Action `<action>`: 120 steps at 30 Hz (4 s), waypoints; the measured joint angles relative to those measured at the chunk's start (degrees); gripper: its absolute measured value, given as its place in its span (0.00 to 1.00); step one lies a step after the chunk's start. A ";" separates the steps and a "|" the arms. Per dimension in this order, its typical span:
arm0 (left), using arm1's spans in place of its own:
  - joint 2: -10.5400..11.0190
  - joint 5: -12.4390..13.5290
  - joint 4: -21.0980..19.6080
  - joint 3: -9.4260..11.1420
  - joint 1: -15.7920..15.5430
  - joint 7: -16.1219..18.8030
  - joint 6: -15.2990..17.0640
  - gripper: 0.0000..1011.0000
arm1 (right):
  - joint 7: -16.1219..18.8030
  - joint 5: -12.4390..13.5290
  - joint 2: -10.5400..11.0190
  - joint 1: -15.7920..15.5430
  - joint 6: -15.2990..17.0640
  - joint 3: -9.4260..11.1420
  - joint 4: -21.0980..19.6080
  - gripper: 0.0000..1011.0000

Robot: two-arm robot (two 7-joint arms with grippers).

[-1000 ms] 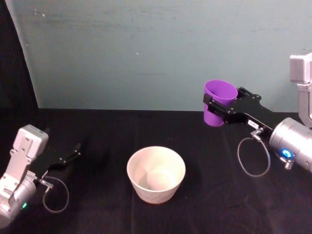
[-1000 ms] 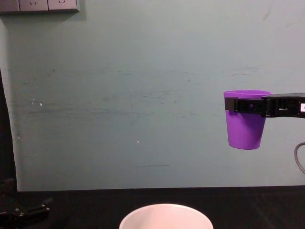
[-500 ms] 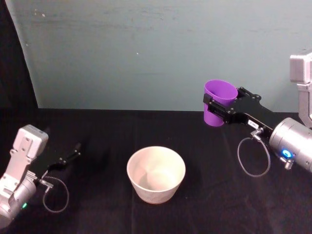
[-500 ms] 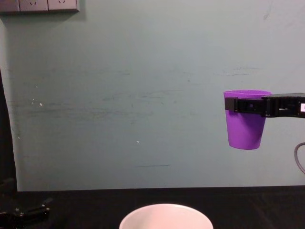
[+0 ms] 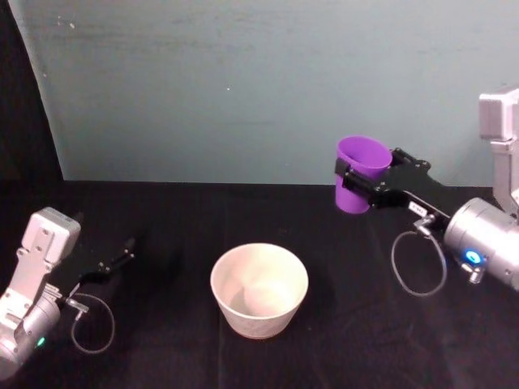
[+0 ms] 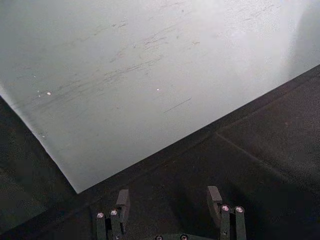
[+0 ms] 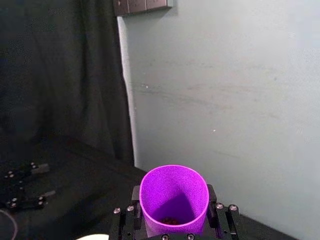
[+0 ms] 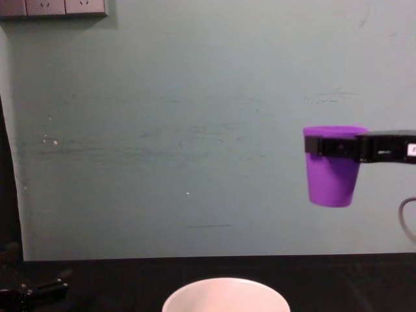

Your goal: Pick up the cup and pour the mung beans from the cup into the bowl.

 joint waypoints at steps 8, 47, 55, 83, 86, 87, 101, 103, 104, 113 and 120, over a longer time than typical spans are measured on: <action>0.00 0.00 0.00 0.00 0.00 0.00 0.00 1.00 | 0.23 0.08 -1.18 2.40 -0.36 -2.38 4.14 0.72; 0.00 0.00 0.00 0.00 0.00 0.00 0.00 1.00 | -5.03 -53.01 6.21 13.50 0.31 -28.46 2.70 0.72; 0.00 0.00 0.00 0.00 0.00 0.00 0.00 1.00 | -4.44 -60.05 7.02 14.38 0.38 -31.15 1.68 0.72; 0.00 0.00 0.00 0.00 0.00 0.00 0.00 1.00 | -1.28 -73.45 8.71 12.35 2.19 -34.71 -4.19 0.72; 0.00 0.00 0.00 0.00 0.00 0.00 0.00 1.00 | -1.08 -74.84 8.83 12.25 2.37 -34.82 -4.61 0.72; 0.00 0.00 0.00 0.00 0.00 0.00 0.00 1.00 | -1.01 -75.14 8.86 12.22 2.42 -34.85 -4.72 0.72; 0.00 0.00 0.00 0.00 0.00 0.00 0.00 1.00 | 0.62 -80.41 8.67 12.39 2.28 -35.58 -5.32 0.72; 0.00 0.00 0.00 0.00 0.00 0.00 0.00 1.00 | 1.04 -81.18 8.54 12.47 2.09 -35.71 -5.28 0.72; 0.00 0.00 0.00 0.00 0.00 0.00 0.00 1.00 | 1.15 -81.45 8.51 12.50 2.04 -35.75 -5.24 0.72; 0.00 0.00 0.00 0.00 0.00 0.00 0.00 1.00 | 2.22 -84.07 8.02 12.60 1.50 -36.04 -4.81 0.72; 0.00 0.00 0.00 0.00 0.00 0.00 0.00 1.00 | 2.92 -86.23 7.51 12.61 0.95 -36.17 -4.34 0.72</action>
